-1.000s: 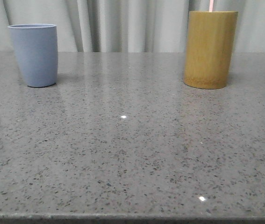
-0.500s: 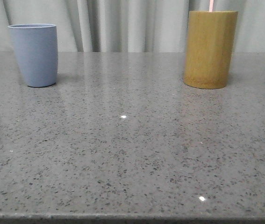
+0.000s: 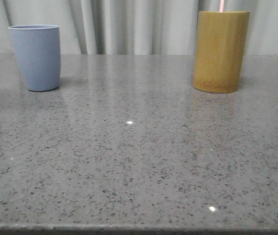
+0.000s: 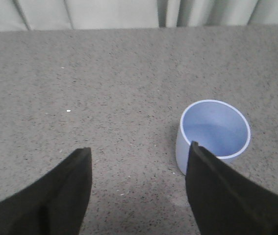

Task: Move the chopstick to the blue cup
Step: 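Grip the blue cup rim with the left gripper and slide it toward the bamboo cup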

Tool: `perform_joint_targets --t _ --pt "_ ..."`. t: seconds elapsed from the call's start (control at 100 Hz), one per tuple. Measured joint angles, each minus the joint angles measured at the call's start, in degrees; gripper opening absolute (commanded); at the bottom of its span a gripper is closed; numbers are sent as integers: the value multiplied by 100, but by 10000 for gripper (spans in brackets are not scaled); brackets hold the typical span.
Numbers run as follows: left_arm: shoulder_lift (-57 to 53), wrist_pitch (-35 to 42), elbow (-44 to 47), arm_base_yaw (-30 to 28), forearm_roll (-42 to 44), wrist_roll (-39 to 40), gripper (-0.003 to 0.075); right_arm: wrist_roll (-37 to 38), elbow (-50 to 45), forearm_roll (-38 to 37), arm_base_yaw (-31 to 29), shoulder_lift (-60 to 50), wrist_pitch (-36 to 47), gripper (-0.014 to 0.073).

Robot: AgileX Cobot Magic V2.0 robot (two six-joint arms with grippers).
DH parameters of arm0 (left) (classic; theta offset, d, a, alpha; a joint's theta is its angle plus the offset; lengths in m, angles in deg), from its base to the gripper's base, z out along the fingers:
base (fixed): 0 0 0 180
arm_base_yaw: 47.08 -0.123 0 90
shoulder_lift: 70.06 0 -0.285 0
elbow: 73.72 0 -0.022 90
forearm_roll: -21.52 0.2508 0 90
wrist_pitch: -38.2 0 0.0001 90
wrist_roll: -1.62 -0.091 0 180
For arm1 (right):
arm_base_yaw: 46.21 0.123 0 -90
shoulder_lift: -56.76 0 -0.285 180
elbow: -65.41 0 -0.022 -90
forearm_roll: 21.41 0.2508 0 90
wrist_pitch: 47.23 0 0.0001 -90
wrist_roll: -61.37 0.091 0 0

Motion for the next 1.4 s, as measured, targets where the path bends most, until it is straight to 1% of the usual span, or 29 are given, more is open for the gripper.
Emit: perform_joint_targets --t 0.28,0.52,0.68,0.92,0.97,1.04,1.11,1.13,1.18,1.2,1.22,1.24,1.4 --pt "1852 -1102 -1587 341 -18 -37 419 0 0 0 0 0 0 422" --pt "2938 -1853 -2593 558 -18 -41 419 0 0 0 0 0 0 422" --pt "3449 -2078 -2941 614 -82 -50 419 0 9 0 0 0 0 422" --pt "3852 -2322 -2996 614 -82 -37 414 0 9 0 0 0 0 422" --pt "3864 -2322 -2996 614 -82 -17 392 0 9 0 0 0 0 422" --pt "3873 -2322 -3008 614 -82 22 323 0 9 0 0 0 0 422" --pt "3873 -2322 -3008 614 -82 22 215 0 9 0 0 0 0 422" --pt "3873 -2322 -3008 614 -82 35 166 0 9 0 0 0 0 422" --pt "3873 -2322 -3008 614 -82 53 92 0 9 0 0 0 0 422" --pt "3873 -2322 -3008 614 -82 57 44 0 9 0 0 0 0 422" --pt "3873 -2322 -3008 614 -82 69 20 0 9 0 0 0 0 422" --pt "3873 -2322 -3008 614 -82 70 -22 0 9 0 0 0 0 422" --pt "3873 -2322 -3008 614 -82 77 -19 0 9 0 0 0 -21 422"
